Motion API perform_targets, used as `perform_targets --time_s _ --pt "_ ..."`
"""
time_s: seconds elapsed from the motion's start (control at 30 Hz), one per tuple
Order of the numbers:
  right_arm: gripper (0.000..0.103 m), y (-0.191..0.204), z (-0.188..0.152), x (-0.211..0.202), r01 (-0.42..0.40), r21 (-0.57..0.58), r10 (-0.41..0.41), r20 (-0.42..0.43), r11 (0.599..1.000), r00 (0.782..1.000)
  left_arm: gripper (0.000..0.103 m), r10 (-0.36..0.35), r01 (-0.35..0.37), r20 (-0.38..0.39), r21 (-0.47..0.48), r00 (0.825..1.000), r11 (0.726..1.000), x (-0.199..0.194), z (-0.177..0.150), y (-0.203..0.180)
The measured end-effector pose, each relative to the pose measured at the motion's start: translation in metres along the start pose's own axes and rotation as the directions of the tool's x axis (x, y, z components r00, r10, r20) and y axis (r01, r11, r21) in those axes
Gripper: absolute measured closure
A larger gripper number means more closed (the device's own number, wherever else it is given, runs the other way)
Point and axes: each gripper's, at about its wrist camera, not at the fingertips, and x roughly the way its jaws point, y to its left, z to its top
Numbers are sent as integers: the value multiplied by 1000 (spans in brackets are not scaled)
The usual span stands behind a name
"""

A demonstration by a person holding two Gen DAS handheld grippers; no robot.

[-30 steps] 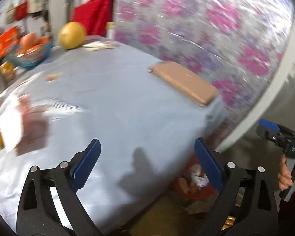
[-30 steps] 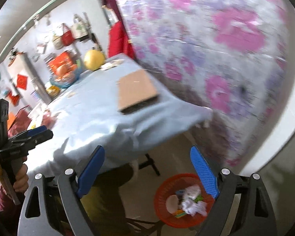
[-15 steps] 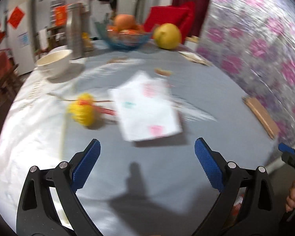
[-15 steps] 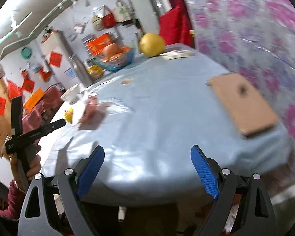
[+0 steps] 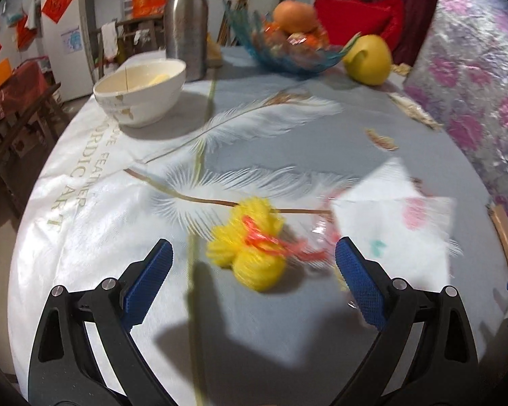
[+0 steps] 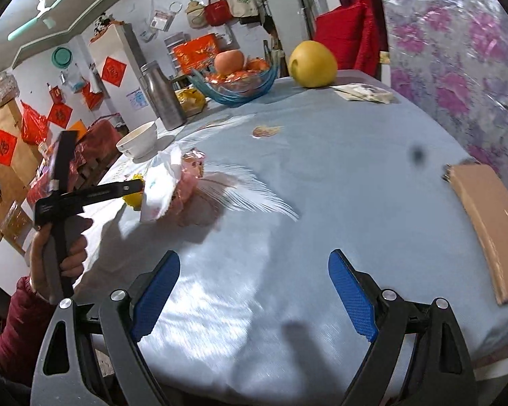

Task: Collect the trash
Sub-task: 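Grasp the white pink-printed tissue with the right gripper while the left grasps the yellow foam-net ball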

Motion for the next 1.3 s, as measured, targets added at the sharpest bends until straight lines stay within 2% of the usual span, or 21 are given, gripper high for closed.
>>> perform_targets --time_s 0.17,0.27,0.33,0.4,0.7,0.77,0.8,0.83,1.03,1.17,1.3 --pt "16 24 15 22 -24 -55 24 -3 998 1000 8 10 -11 -15 -27 1000 1000 13 -1 13" --pt "26 39 25 40 -60 -85 59 -15 995 998 7 25 -25 -19 -42 1000 999 13 -3 17" --pt "38 49 29 53 -92 -95 90 -28 991 996 7 28 -29 -17 -46 999 999 12 -3 18" --pt "44 59 36 64 -119 -107 115 -38 987 993 7 32 -33 -17 -45 999 998 12 -3 17" --pt "46 90 68 95 -95 -167 97 1 981 995 7 62 -63 -26 -21 998 998 16 -3 13" --pt "66 88 69 106 -94 -146 93 -12 985 996 7 65 -65 -26 -20 998 998 16 -3 13" --pt "95 86 68 107 -106 -127 106 -12 986 994 7 66 -66 -26 -18 997 998 16 -3 13" --pt "101 83 68 106 -123 -112 123 -9 986 992 7 66 -67 -26 -17 997 998 16 -3 13" --pt "101 61 65 50 -175 -63 182 129 983 975 7 69 -69 -28 -15 997 997 17 -2 13" --pt "101 34 61 18 -132 -27 135 177 991 975 7 66 -66 -26 -19 997 998 16 -2 14" --pt "101 7 53 14 -77 24 72 159 997 985 7 54 -54 -18 -37 998 998 15 -2 15"
